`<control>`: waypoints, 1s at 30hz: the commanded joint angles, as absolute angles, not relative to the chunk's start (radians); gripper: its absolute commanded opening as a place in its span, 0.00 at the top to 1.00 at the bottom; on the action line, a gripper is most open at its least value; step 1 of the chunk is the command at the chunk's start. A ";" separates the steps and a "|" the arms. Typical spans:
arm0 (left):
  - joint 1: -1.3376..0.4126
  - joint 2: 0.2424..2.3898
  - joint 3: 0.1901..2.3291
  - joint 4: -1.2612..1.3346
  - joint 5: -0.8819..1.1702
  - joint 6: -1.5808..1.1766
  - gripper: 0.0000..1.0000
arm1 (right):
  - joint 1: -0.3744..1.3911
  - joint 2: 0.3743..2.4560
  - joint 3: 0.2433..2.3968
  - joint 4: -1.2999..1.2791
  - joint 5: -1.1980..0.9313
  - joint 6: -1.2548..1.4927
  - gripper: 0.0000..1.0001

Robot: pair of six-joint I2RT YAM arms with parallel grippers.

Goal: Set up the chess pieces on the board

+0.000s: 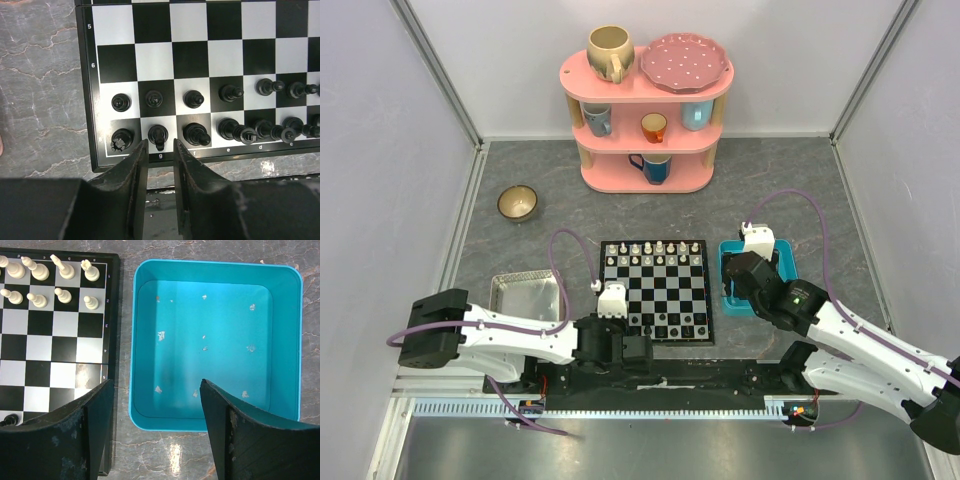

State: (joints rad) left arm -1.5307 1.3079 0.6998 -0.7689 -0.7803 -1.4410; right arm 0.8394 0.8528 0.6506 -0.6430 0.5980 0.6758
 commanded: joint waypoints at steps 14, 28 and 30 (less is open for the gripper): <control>-1.508 1.082 0.936 -0.928 -0.865 -1.240 0.31 | 0.833 0.822 0.683 -0.632 0.580 0.667 0.20; -0.847 0.980 1.057 -0.598 -0.467 -0.487 0.20 | 0.515 1.005 0.874 -0.534 0.309 0.459 0.03; -0.716 0.954 1.074 -0.609 -0.427 -0.437 0.20 | 0.294 0.985 0.884 -0.528 0.195 0.407 0.03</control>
State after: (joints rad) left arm -0.8993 1.0035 1.0103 -0.6823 -0.5751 -0.6773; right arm 0.5682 1.0077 0.8284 -0.5800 0.4217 0.5301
